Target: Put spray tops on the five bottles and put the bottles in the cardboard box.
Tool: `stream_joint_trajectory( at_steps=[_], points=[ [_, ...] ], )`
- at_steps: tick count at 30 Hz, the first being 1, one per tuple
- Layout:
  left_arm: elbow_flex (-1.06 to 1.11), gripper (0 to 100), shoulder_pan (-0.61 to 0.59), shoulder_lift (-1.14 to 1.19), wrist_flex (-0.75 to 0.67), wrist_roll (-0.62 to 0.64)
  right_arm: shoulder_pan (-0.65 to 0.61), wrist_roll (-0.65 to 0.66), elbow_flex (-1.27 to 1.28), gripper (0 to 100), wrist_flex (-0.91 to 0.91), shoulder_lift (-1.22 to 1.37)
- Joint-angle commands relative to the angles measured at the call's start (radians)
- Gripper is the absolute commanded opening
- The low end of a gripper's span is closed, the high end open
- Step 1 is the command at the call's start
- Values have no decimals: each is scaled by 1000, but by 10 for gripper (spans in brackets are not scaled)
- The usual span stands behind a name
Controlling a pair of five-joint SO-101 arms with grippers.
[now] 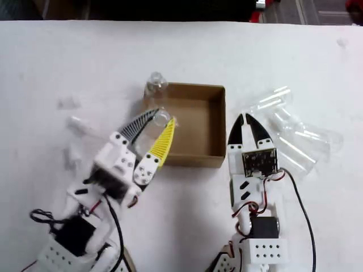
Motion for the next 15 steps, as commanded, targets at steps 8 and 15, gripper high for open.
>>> stream_joint_trajectory(
  at_steps=[8,15],
  points=[
    [181,23,-165,65,-427,321,-7,2,11,18,-25,7],
    [153,23,-186,415,-640,219,-7,2,11,18,-25,7]
  ],
)
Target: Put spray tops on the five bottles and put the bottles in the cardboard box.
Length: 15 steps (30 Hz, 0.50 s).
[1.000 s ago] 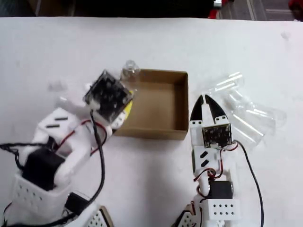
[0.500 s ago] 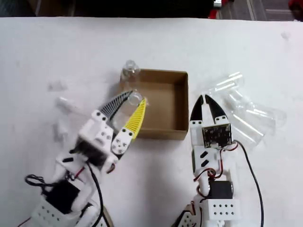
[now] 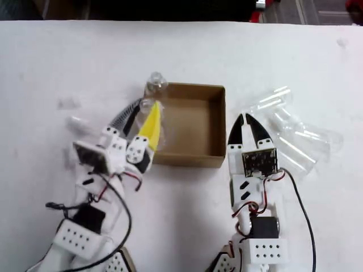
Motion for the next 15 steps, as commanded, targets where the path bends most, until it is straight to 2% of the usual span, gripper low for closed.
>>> stream_joint_trajectory(
  at_steps=[1,6,9,15],
  points=[
    [-40,23,-22,228,-250,-60,-7,2,11,18,-25,7],
    [-35,23,-12,473,-493,-29,-7,2,11,18,-25,7],
    [-35,23,-21,601,-571,29,-7,2,11,18,-25,8],
    [-29,23,-22,760,-700,31,-7,2,11,18,-24,8]
  ],
)
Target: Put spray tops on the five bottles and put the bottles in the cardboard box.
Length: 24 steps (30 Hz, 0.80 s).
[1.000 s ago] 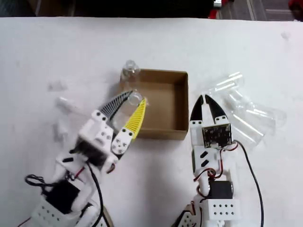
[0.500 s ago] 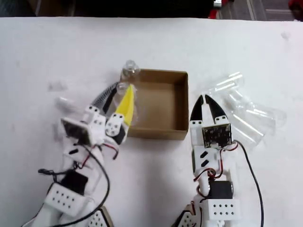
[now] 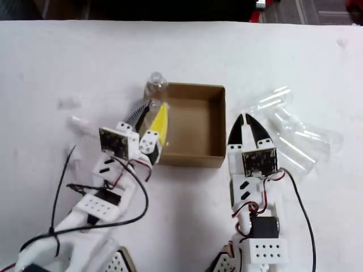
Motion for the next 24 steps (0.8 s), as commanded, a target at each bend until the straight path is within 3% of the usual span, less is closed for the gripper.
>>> stream_joint_trajectory(
  at_steps=[1,24],
  points=[
    [-28,23,-10,88,-107,15,-7,2,11,18,-24,5],
    [6,24,-47,157,-120,17,-7,2,11,18,-25,5]
  ],
)
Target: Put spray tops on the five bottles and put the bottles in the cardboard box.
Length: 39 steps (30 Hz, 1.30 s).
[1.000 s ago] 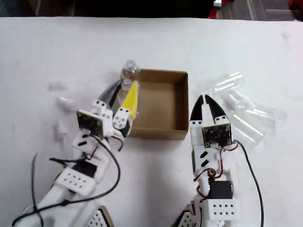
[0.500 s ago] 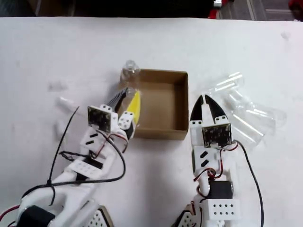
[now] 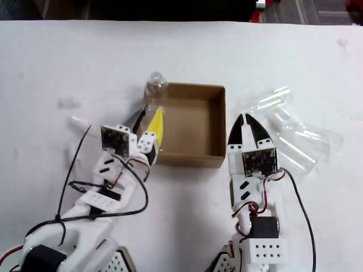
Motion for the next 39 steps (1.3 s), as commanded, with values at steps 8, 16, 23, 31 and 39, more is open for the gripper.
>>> stream_joint_trajectory(
  at_steps=[8,16,23,31,39],
  points=[
    [11,25,-12,-7,-26,15,-7,2,11,18,-25,5],
    [25,259,-12,-7,-20,20,-5,2,11,18,-25,5],
    [26,255,-12,-7,-21,21,-5,2,11,18,-25,5],
    [26,251,-13,-8,-28,21,-5,2,11,18,-25,4],
    [26,251,-13,-8,-28,21,-5,2,11,18,-25,4]
  ],
)
